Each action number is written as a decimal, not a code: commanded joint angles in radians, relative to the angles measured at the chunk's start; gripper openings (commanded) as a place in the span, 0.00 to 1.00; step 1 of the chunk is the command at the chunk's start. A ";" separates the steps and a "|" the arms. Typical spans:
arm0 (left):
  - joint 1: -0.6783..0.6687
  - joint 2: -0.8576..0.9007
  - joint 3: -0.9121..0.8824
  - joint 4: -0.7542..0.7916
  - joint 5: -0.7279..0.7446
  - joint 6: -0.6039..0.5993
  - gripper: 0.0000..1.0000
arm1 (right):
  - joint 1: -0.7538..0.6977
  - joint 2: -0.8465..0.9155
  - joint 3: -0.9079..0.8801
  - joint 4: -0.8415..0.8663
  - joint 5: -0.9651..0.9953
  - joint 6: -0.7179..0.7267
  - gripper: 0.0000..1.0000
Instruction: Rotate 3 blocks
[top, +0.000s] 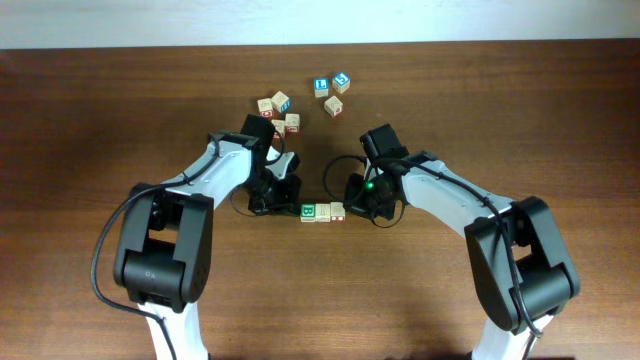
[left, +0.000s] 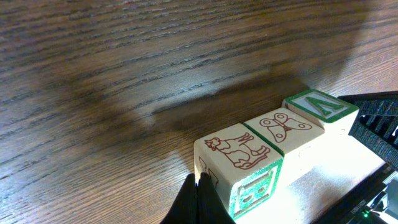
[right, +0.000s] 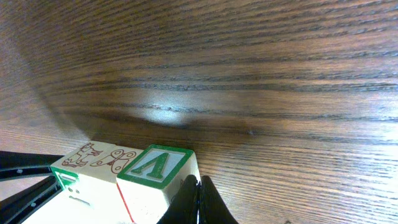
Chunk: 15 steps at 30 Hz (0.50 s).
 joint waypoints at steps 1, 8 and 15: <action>0.000 -0.027 -0.005 -0.002 0.016 0.031 0.00 | -0.002 0.007 -0.005 -0.002 0.003 0.000 0.05; 0.000 -0.039 -0.005 0.000 0.018 0.048 0.00 | -0.002 0.007 -0.005 -0.001 0.006 0.000 0.04; 0.003 -0.039 -0.005 0.010 0.018 0.069 0.00 | -0.002 0.007 -0.005 -0.002 0.006 0.000 0.04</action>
